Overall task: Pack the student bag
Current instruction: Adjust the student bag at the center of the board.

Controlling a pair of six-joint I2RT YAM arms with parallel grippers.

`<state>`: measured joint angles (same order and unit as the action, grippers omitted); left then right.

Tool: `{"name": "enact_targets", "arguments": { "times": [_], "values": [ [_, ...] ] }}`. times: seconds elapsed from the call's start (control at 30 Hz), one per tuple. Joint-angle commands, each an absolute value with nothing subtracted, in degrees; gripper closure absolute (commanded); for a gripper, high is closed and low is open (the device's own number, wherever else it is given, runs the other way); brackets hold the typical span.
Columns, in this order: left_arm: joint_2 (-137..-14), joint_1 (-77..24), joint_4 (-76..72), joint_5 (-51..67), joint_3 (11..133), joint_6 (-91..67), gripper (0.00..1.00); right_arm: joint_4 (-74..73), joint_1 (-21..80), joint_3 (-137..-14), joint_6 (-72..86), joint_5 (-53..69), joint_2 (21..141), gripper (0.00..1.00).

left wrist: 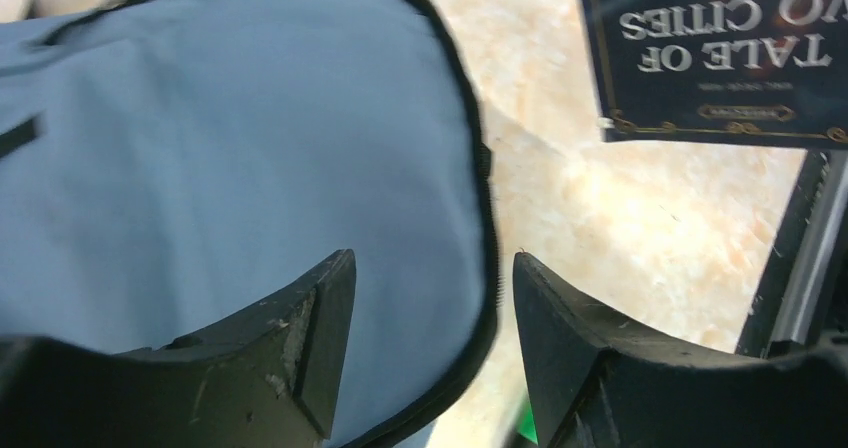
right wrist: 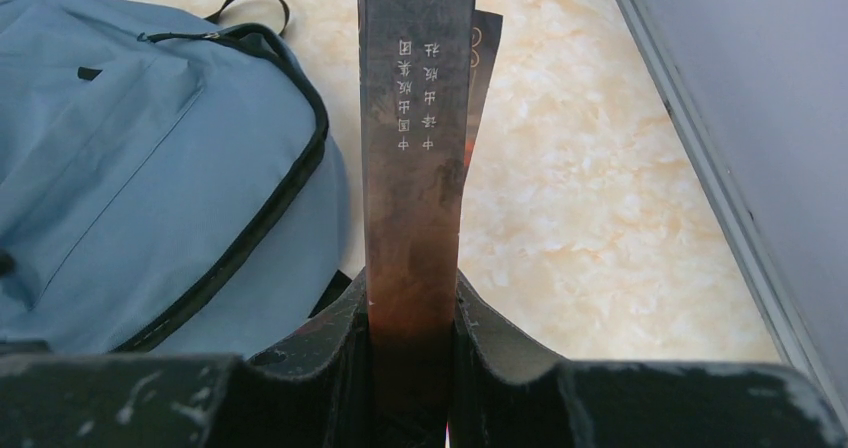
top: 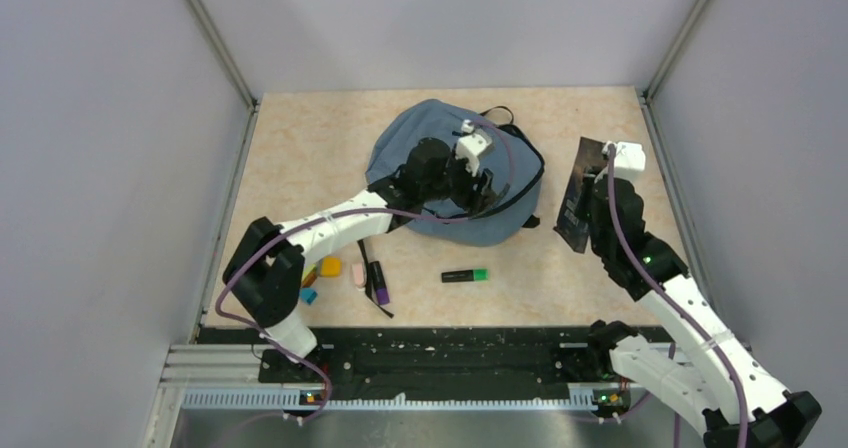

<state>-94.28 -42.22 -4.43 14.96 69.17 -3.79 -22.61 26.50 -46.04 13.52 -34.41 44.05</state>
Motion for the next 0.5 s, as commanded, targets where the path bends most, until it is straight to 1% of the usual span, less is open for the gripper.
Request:
{"name": "enact_targets", "arguments": {
  "times": [0.0, 0.13, 0.17, 0.2, 0.23, 0.37, 0.4, 0.47],
  "values": [
    [-97.82, -45.80, -8.62, 17.46, 69.51, 0.28, 0.35, -14.13, 26.72, -46.91, 16.22, -34.76, 40.54, 1.00],
    [-100.86, -47.47, -8.36, 14.59, 71.70, 1.56, 0.34, -13.94, 26.72, -45.25, 18.03, -30.84, 38.75, 1.00],
    [-101.36, -47.83, -8.29, 14.08, 71.91, 1.88, 0.24, -14.06, 26.72, -44.95, 18.37, -30.10, 38.30, 1.00],
    [-101.80, -48.12, -8.22, 13.12, 72.17, 2.59, 0.18, -14.31, 26.72, -44.62, 18.69, -29.78, 37.94, 1.00],
    [-102.38, -48.53, -7.89, 11.11, 72.42, 3.45, 0.17, -14.61, 26.72, -44.46, 18.84, -29.52, 37.55, 1.00],
    [-104.50, -49.79, -6.03, 2.02, 73.92, 5.21, 0.17, -15.13, 26.72, -44.03, 19.09, -28.93, 36.64, 1.00],
    [-104.58, -49.91, -5.92, 0.76, 74.02, 5.06, 0.20, -15.12, 26.74, -44.10, 19.05, -28.65, 36.49, 1.00],
    [-104.32, -50.01, -6.04, -2.69, 74.07, 4.39, 0.30, -15.24, 26.72, -44.20, 19.01, -28.09, 36.40, 1.00]
  ]
}}
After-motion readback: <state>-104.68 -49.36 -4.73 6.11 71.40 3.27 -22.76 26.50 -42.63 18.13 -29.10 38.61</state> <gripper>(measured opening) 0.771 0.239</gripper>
